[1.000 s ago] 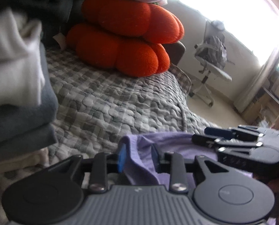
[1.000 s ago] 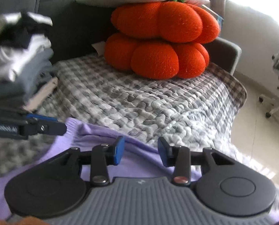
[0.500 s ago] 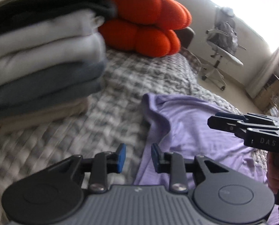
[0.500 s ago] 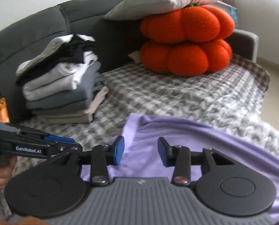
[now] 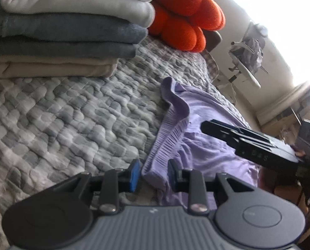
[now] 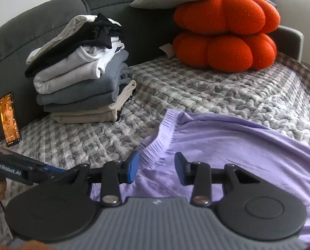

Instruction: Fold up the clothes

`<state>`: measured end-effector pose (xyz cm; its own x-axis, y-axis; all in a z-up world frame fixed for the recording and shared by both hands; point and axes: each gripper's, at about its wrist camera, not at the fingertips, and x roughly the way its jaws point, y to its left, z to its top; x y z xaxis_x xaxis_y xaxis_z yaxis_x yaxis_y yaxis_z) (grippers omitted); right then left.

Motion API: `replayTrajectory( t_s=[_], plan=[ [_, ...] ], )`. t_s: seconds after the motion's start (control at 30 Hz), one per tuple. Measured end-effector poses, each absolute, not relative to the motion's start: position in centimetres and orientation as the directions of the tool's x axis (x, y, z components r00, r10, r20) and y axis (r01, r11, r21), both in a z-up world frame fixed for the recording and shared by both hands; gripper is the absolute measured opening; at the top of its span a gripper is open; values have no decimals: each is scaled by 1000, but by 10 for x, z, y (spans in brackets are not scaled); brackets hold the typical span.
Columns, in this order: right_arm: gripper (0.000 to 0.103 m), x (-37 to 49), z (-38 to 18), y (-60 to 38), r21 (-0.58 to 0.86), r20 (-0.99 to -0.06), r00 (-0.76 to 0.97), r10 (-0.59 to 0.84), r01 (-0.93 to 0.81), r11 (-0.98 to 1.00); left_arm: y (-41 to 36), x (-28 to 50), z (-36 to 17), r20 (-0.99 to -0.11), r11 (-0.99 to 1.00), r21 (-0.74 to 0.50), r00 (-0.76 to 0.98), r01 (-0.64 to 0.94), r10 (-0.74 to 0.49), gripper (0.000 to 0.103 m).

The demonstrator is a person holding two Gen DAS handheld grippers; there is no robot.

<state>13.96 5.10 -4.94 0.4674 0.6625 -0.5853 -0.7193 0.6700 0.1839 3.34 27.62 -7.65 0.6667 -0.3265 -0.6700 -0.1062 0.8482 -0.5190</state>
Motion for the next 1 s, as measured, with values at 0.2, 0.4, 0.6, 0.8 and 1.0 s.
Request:
replayTrajectory(
  t_s=[0.2,0.4,0.6,0.8,1.0],
  plan=[
    [42,138,-54,64,197,-587,445,677,-732,652,274,36,-84,-668,854,-510,671,-97,-323,17],
    [42,139,-55,72,181,-600,437,670,-742,646,274,28,-75,-635,870,-492,696,-31,-335,4],
    [38,147,-54,81,145,-619,438,652,-752,643,278,23,-68,-634,889,-458,701,2,-328,4],
    [30,150,-67,95,152,-666,390,636,-763,628,279,26,-76,-672,902,-431,667,0,-322,4],
    [32,149,-69,107,122,-675,396,623,-773,623,277,25,-77,-677,908,-419,663,11,-320,4]
  ],
)
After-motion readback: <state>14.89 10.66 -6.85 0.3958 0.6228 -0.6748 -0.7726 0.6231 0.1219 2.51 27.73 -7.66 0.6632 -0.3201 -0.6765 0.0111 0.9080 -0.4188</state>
